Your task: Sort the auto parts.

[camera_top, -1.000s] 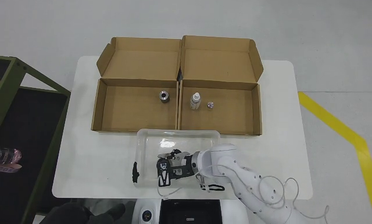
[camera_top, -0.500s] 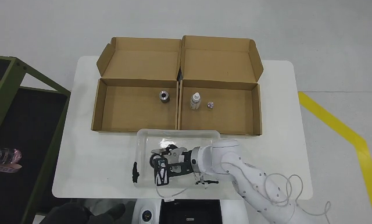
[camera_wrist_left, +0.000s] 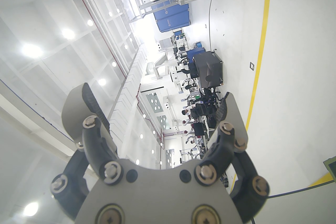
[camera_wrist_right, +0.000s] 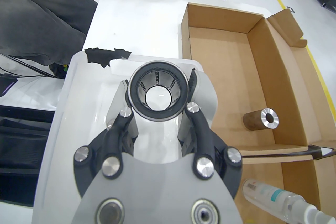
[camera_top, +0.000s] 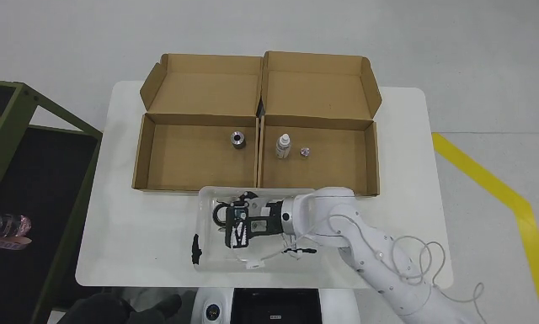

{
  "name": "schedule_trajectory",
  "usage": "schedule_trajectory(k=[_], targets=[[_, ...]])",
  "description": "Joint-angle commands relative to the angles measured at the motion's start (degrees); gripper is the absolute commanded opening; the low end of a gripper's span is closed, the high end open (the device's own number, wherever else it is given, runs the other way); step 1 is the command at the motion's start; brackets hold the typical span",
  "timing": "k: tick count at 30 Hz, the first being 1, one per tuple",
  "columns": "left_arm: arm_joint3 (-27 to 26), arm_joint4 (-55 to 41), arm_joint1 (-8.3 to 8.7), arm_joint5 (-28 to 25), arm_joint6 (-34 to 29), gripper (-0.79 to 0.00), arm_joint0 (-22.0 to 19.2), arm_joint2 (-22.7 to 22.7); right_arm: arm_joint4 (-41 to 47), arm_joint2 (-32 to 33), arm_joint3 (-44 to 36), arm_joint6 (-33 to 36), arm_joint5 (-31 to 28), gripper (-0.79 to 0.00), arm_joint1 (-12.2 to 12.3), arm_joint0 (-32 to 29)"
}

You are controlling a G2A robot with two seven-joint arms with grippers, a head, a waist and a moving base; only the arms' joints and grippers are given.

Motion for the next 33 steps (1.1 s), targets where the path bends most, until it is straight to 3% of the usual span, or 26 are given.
schedule_trajectory(k=[1,16,33], targets=[[0.0,0.0,0.00,0.0,0.0,0.000,0.0,0.0,0.7,0.2,0.2,-0.2,0.2,-0.785,0.0,0.5],[0.0,0.0,0.00,0.0,0.0,0.000,0.0,0.0,5.1,1.7,2.2,-1.7,2.5,-0.785,-0.3,4.7],[0.0,0.0,0.00,0.0,0.0,0.000,0.0,0.0,5.8,1.3,11.1,-1.8,7.0,-0.785,-1.4,12.0]])
